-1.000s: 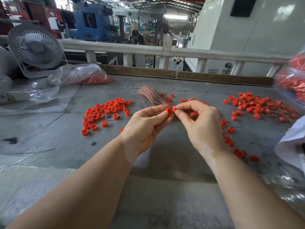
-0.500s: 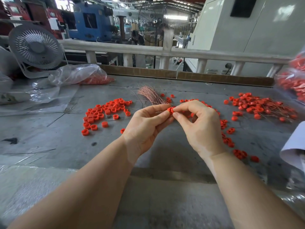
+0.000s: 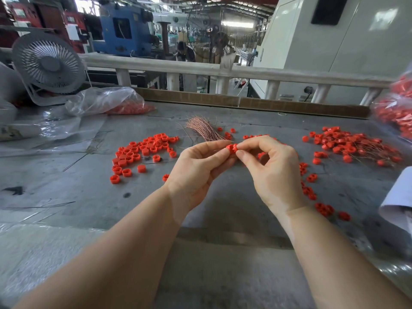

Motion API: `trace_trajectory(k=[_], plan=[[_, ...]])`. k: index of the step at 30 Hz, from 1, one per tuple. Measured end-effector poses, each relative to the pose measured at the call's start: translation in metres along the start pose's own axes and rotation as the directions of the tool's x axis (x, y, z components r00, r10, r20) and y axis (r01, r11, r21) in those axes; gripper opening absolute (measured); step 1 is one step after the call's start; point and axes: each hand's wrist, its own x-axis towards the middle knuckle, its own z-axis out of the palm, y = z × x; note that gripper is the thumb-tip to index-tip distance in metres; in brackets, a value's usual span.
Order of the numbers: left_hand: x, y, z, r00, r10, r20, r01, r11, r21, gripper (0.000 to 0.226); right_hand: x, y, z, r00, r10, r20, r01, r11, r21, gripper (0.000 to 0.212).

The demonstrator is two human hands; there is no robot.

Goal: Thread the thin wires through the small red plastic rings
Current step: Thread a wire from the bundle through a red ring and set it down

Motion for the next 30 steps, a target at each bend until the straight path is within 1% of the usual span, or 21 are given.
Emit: trace_trajectory(k=[2, 7, 11, 14, 18, 20, 25, 30], plan=[[0.000, 0.001, 0.000, 1.000, -0.019, -0.015, 0.018, 0.999, -0.031, 0.017, 0.001, 0.001, 0.000, 0.998, 0.060, -0.012, -0.060, 0.998, 0.017, 0.018], [0.001, 0.002, 0.000, 0.998, -0.053, -0.040, 0.048, 0.993, -0.106, 0.018, 0.000, 0.009, 0.002, 0.982, 0.186, -0.034, -0.189, 0.979, -0.079, 0.019], [0.000, 0.001, -0.001, 0.997, -0.076, -0.032, 0.072, 0.989, -0.131, 0.019, 0.000, 0.009, 0.004, 0.962, 0.272, 0.008, -0.271, 0.962, -0.041, 0.029], [0.000, 0.002, -0.001, 0.994, -0.105, -0.013, 0.102, 0.985, -0.140, 0.018, 0.000, 0.008, 0.004, 0.967, 0.253, 0.006, -0.252, 0.965, -0.067, 0.029], [-0.001, 0.002, 0.001, 0.989, -0.147, 0.010, 0.146, 0.980, -0.138, 0.018, 0.000, 0.010, 0.003, 0.975, 0.223, -0.006, -0.222, 0.970, -0.096, 0.013], [-0.002, 0.002, 0.001, 0.986, -0.163, 0.018, 0.164, 0.976, -0.142, 0.018, 0.000, 0.010, 0.003, 0.977, 0.215, -0.004, -0.215, 0.971, -0.109, 0.010], [-0.004, 0.003, 0.002, 0.981, -0.193, 0.034, 0.196, 0.966, -0.168, 0.019, -0.002, 0.009, 0.003, 0.983, 0.182, 0.000, -0.181, 0.973, -0.143, 0.012], [-0.003, 0.005, 0.002, 0.982, -0.186, 0.021, 0.187, 0.960, -0.207, 0.020, -0.002, 0.008, 0.004, 0.988, 0.152, -0.003, -0.151, 0.979, -0.139, 0.015]])
